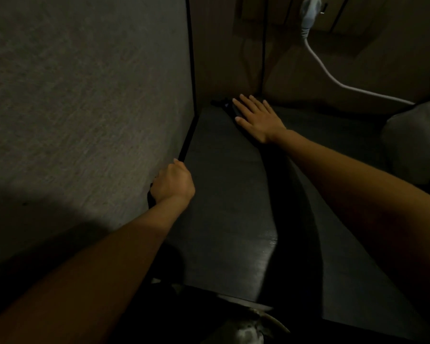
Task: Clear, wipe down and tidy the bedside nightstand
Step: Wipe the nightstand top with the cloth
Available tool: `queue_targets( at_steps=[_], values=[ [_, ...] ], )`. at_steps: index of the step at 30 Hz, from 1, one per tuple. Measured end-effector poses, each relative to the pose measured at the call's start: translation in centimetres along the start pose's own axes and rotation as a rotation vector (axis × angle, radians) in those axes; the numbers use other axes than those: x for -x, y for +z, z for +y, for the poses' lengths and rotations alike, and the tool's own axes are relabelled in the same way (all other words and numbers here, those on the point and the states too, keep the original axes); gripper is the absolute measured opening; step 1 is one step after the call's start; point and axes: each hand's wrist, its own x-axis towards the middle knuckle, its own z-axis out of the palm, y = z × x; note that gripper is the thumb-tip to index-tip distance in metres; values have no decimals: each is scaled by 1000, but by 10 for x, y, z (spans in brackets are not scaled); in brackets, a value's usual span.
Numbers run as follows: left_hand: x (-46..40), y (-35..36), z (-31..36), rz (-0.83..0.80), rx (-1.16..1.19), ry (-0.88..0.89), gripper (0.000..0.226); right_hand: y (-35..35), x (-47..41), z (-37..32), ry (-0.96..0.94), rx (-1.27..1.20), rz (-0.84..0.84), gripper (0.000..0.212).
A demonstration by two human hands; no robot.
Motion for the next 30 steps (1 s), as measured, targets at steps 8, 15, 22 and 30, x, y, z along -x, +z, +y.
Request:
queue_targets(
  at_steps=[8,15,22,30],
  values=[
    [1,-1,1,9,-7,12,34,-4,40,55,34,-1,-4,58],
    [-2,2,1,44,20,13,47,-5,90,110,148,-3,-2,57],
    [-2,1,4,53,82,10,54,-2,134,161,471,-39,1,59],
    [1,-6,5,-14,69,53,46,2,175,149,724,-169,29,64]
  ],
)
